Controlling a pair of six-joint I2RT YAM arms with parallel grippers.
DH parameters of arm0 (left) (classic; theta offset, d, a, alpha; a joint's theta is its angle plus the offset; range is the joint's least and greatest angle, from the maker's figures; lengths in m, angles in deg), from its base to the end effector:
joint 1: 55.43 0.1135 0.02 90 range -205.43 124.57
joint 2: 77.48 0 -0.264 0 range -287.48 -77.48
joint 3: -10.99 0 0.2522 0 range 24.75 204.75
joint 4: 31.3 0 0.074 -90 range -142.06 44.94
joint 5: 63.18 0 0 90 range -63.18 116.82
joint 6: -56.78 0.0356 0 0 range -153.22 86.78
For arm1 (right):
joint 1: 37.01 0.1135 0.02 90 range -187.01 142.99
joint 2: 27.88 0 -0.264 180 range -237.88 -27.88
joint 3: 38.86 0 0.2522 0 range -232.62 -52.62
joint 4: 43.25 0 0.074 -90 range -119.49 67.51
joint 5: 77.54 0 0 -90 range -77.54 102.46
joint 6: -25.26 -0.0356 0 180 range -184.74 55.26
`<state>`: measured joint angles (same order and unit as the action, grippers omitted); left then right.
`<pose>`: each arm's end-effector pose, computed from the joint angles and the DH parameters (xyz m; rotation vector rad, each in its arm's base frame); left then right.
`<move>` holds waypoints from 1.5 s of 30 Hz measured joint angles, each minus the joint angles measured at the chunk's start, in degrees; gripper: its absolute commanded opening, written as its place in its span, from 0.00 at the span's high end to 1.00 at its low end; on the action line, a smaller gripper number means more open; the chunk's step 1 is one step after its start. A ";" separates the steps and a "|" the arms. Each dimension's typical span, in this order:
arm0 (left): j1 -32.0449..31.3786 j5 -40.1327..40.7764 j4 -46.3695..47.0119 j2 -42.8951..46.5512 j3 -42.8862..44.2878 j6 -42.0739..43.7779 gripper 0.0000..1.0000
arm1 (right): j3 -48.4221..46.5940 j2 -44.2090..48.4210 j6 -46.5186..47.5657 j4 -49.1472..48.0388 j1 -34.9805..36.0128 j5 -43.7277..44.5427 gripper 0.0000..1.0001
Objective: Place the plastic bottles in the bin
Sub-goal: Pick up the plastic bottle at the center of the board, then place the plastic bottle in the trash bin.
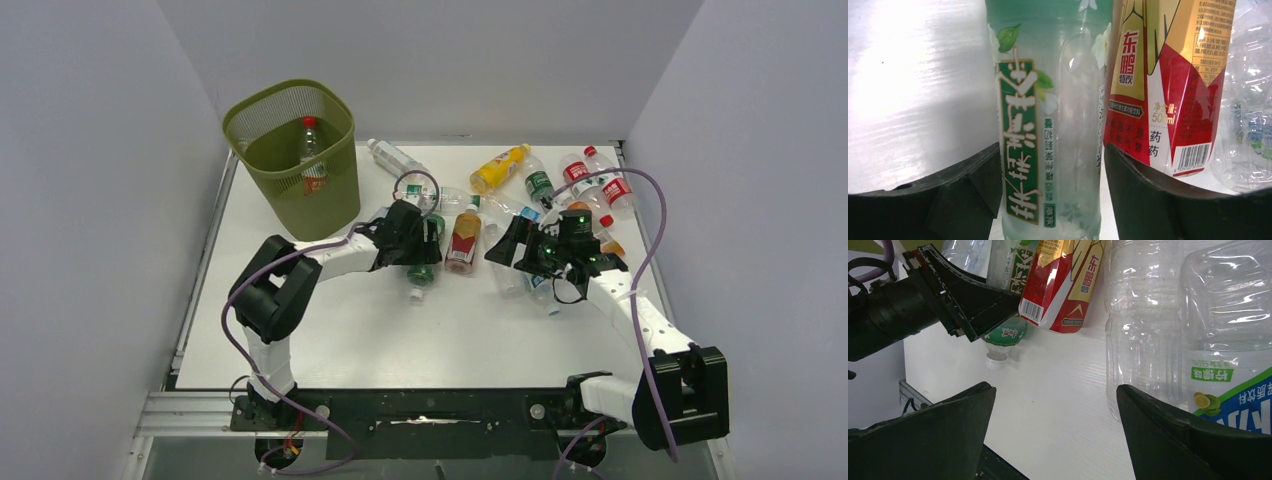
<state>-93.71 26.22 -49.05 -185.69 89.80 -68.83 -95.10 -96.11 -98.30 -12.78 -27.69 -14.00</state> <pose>0.3112 -0.2461 0.1601 0.0630 2.4838 -0.5964 0.2411 0.0556 0.2348 0.2586 2.3770 0.9033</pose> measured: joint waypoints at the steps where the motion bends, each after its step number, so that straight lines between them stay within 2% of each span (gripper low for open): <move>1: -0.04 -0.02 0.15 -0.22 0.26 0.02 0.42 | 0.09 0.00 0.04 0.00 -0.07 -0.09 0.02; 6: -0.28 -0.11 0.11 -1.27 1.33 0.26 0.60 | 0.42 0.66 0.13 0.02 -0.74 -0.22 0.02; 14: -0.28 2.14 -7.10 1.03 3.98 2.69 0.60 | 1.27 2.29 0.17 0.04 -1.88 -1.27 0.02; 18: 0.44 3.76 -12.90 4.96 9.38 5.44 0.58 | 1.29 2.49 0.20 0.02 -2.19 -1.68 0.02; 21: 1.99 4.63 -17.11 7.32 16.48 8.09 0.58 | 1.29 2.62 0.20 0.02 -2.19 -1.86 0.02; 28: 10.29 6.14 -25.11 10.19 37.33 14.64 0.55 | 1.31 3.34 0.22 0.04 -2.27 -2.34 0.02; 33: 17.38 6.67 -28.11 11.54 46.77 17.79 0.53 | 1.31 3.85 0.35 0.07 -2.58 -2.54 0.02; 41: 28.98 6.73 -29.40 12.85 52.15 21.14 0.51 | 1.31 4.15 0.35 0.09 -2.64 -2.69 0.02; 45: 33.83 7.87 -29.57 12.79 50.64 22.77 0.42 | 1.31 4.15 0.35 0.09 -2.64 -2.71 0.02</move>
<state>-59.88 34.09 -78.62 -172.90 140.45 -46.06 -93.79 -91.95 -97.95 -12.69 -30.33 -16.71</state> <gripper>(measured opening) 0.522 0.978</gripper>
